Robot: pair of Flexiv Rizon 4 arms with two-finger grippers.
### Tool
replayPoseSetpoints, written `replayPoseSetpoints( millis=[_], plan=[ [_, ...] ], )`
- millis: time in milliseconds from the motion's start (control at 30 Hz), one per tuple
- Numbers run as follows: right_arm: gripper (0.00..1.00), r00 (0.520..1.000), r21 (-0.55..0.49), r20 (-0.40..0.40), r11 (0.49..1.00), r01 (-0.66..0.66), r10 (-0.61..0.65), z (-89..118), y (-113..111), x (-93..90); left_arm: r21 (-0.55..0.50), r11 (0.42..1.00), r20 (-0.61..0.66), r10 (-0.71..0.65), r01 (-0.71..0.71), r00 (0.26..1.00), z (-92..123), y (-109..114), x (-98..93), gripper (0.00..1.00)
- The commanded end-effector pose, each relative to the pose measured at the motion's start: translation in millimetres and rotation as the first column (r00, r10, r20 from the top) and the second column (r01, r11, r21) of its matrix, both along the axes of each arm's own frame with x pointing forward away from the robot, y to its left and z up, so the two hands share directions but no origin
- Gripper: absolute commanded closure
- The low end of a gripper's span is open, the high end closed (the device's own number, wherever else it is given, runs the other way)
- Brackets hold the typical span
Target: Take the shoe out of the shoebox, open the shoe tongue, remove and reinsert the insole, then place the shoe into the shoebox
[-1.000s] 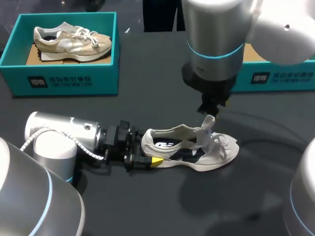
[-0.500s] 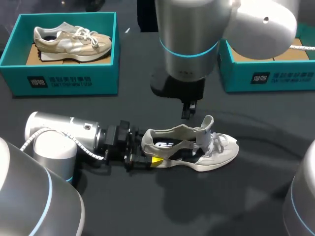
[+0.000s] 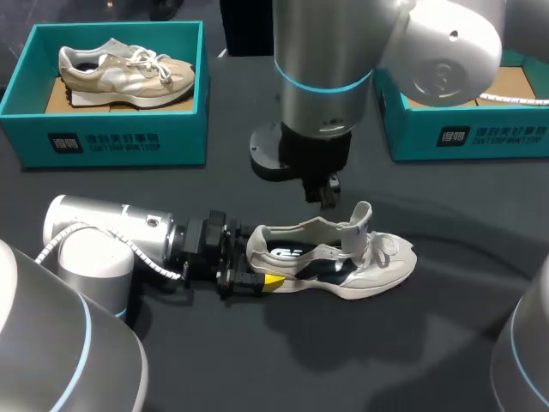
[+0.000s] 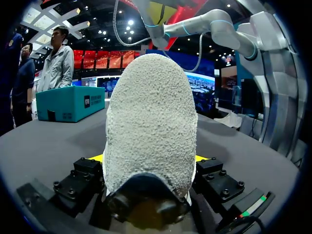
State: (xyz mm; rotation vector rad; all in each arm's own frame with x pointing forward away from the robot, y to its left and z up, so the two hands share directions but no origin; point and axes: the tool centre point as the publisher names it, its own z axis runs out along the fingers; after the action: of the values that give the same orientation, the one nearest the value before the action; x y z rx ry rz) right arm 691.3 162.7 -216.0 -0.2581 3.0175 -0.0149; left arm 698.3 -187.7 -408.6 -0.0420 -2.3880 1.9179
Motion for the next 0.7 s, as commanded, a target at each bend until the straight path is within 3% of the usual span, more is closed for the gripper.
replayPoseSetpoints(
  millis=[33,200,633,700],
  plan=[
    [1.0,1.0,0.028,-0.012,0.999,-0.018,0.019,-33,9,3.6,0.001,1.0,0.0,0.001,-0.001,1.0,-1,1,0.6,1.0],
    [1.0,0.997,0.051,-0.038,0.997,-0.058,0.06,-58,19,8.2,0.001,1.0,0.0,0.001,-0.001,1.0,-1,1,0.6,1.0],
    [1.0,0.997,0.051,-0.038,0.997,-0.058,0.06,-58,19,8.2,0.001,1.0,0.0,0.001,-0.001,1.0,-1,1,0.6,1.0],
    [1.0,0.997,0.059,-0.044,0.996,-0.061,0.064,-72,23,10.5,0.001,1.0,0.0,0.001,-0.001,1.0,-1,1,0.6,1.0]
  ],
)
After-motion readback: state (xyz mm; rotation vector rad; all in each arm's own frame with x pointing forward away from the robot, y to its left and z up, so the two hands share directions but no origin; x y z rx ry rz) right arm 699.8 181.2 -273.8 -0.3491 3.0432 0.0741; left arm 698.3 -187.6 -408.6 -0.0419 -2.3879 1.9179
